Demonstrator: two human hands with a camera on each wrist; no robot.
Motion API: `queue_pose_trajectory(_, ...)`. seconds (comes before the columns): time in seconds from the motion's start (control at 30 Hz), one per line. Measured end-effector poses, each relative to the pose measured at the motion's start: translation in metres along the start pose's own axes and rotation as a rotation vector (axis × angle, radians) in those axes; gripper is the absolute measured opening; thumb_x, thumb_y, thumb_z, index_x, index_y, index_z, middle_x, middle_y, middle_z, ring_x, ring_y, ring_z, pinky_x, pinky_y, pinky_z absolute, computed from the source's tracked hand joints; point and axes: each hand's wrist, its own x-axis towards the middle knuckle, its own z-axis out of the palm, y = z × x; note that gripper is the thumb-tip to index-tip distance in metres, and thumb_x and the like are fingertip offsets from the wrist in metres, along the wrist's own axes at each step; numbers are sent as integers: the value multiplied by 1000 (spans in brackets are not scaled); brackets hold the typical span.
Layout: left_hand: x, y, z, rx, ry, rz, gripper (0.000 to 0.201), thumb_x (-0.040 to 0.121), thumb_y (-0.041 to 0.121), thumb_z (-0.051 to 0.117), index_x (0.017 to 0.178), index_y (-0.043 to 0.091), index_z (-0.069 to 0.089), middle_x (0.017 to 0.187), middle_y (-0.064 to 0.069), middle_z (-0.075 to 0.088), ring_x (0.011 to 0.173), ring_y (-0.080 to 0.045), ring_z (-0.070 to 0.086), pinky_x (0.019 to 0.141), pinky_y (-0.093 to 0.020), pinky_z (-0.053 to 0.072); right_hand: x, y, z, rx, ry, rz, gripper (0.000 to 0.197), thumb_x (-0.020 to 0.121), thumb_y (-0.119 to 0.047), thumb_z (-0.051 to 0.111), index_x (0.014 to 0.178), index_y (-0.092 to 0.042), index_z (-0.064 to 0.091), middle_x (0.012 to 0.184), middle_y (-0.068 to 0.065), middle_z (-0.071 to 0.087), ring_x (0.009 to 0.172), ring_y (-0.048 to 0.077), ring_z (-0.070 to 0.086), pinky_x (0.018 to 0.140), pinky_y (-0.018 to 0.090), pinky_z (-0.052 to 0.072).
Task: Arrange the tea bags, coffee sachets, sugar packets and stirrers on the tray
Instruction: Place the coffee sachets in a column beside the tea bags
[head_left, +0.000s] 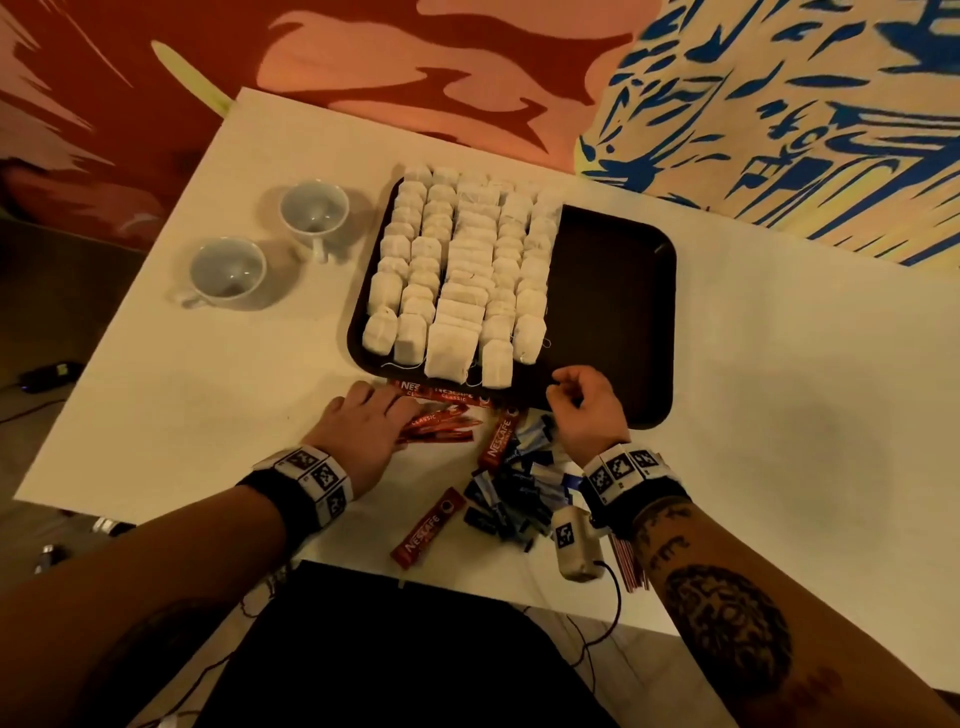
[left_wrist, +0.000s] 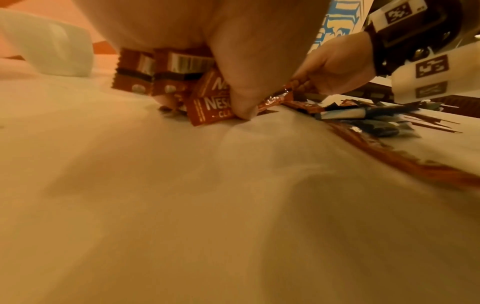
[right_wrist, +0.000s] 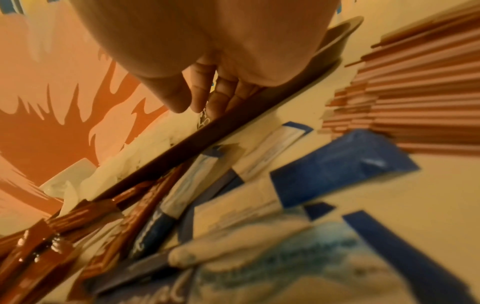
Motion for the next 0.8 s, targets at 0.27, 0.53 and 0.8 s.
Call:
queue_pose_trajectory(0.27,7,-18,-24,230,-109,1,56,92,24,47,145,28,31,140,3,46,128,-20,42,108,-40,28,1,3,-6,59,-31,34,17,97,-21,59,113,-24,62,110,0,64,98,13,61,87,25,48)
queue_pose_trajectory(0.53,-2,-34,-45,-43,-262,-15,49,99,35,50,143,31,29,139,0,49,113,-19,57,95,-31,45,4,2,-3,78,-38,72,17,97,-19,58,111,-28,61,109,-3,65,99,12,62,90,27,50)
queue_pose_trajectory(0.8,-19,-54,-51,-317,-330,-43,82,96,22,57,146,53,-1,136,8,56,111,-9,57,101,-32,45,4,0,-3,55,-28,73,19,95,-15,61,108,-29,60,102,-6,65,90,2,60,78,15,44)
